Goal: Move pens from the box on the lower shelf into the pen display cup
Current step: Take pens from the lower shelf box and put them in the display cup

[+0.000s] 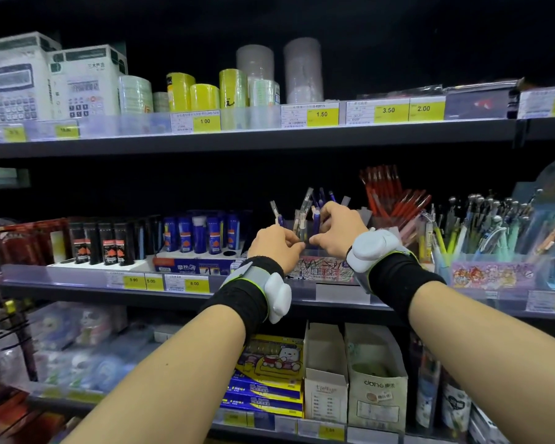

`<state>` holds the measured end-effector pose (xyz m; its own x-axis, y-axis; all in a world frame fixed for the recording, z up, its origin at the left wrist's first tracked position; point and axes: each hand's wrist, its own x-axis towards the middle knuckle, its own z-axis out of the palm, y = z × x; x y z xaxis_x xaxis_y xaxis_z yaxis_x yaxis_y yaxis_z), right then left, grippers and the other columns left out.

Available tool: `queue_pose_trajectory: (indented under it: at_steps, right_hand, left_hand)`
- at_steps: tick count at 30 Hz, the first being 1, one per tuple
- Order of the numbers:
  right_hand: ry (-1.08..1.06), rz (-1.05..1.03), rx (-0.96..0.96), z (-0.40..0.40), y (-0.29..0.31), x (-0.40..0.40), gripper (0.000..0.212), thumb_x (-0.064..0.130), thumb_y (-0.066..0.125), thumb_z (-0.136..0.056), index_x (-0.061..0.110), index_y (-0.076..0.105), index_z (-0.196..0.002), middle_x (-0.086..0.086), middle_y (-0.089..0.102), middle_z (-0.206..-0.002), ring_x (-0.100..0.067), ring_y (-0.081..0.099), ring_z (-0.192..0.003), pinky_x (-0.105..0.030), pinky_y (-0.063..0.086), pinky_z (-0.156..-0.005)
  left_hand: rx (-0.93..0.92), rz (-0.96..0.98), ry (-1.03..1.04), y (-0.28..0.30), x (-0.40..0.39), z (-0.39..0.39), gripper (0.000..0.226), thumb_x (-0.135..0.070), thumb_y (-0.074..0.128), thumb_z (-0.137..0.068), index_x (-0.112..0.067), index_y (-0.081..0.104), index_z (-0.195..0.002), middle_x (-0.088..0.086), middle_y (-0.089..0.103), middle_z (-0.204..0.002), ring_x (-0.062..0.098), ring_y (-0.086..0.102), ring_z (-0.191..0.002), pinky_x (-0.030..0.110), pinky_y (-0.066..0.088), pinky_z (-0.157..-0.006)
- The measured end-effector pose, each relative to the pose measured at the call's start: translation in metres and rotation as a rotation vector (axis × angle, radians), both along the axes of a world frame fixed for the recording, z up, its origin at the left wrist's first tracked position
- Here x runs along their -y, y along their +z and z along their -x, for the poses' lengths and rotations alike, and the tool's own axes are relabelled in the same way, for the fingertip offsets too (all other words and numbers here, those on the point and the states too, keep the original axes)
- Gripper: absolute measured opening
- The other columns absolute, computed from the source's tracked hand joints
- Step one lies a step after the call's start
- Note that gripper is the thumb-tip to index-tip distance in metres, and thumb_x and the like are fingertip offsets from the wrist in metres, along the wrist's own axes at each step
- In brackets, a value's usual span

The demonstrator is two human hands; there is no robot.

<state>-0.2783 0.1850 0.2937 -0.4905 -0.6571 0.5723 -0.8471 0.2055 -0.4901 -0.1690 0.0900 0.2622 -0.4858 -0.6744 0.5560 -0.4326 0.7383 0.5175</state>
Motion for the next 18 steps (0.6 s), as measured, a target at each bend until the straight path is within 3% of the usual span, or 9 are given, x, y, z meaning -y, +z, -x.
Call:
queue_pose_trajectory:
  at_steps: [4,7,11,14,18]
  right_hand:
    - [-0.045,-0.044,-0.035,0.001,-0.001,-0.002,0.029,0.026,0.082,-0.075,0.008,0.061,-0.083,-0.009,0.069,-0.080,-0.026,0.064,-0.075,-0.037,0.055,-0.070]
    - [-0.054,-0.063,-0.047,-0.001,-0.003,-0.004,0.032,0.033,0.080,-0.078,0.014,0.056,-0.068,-0.003,0.060,-0.069,-0.021,0.056,-0.068,-0.030,0.046,-0.059]
    - [-0.080,-0.094,-0.041,-0.005,-0.005,-0.007,0.029,0.035,0.075,-0.083,0.014,0.064,-0.067,0.001,0.059,-0.062,-0.021,0.060,-0.067,-0.021,0.036,-0.048]
    - [-0.059,-0.135,-0.079,-0.009,-0.007,-0.012,0.026,0.035,0.070,-0.087,0.014,0.073,-0.073,-0.003,0.072,-0.073,-0.022,0.068,-0.074,-0.026,0.049,-0.059]
    - [-0.029,-0.091,-0.190,-0.017,-0.017,-0.015,0.025,0.036,0.064,-0.089,0.019,0.068,-0.071,0.002,0.070,-0.074,-0.019,0.065,-0.076,-0.035,0.056,-0.072]
  left_hand:
    - [0.005,-0.004,0.011,0.000,0.001,0.000,0.016,-0.036,0.067,-0.087,-0.025,0.076,-0.094,-0.006,0.066,-0.081,0.017,0.064,-0.081,0.032,0.057,-0.078]
    - [0.020,0.002,0.016,-0.001,0.000,0.001,0.014,-0.036,0.066,-0.088,-0.027,0.076,-0.093,-0.005,0.069,-0.083,0.018,0.066,-0.083,0.034,0.058,-0.078]
    - [0.045,0.016,0.014,-0.004,0.001,0.001,0.015,-0.034,0.065,-0.089,-0.028,0.076,-0.097,-0.002,0.073,-0.096,0.019,0.066,-0.087,0.034,0.057,-0.079]
    - [0.065,0.036,-0.028,-0.009,0.003,0.000,0.020,-0.038,0.063,-0.089,-0.030,0.075,-0.103,-0.005,0.071,-0.106,0.016,0.064,-0.099,0.031,0.053,-0.080]
    - [-0.045,0.148,-0.034,-0.018,0.003,-0.008,0.021,-0.031,0.063,-0.087,-0.029,0.072,-0.106,-0.003,0.065,-0.112,0.018,0.061,-0.103,0.034,0.052,-0.086]
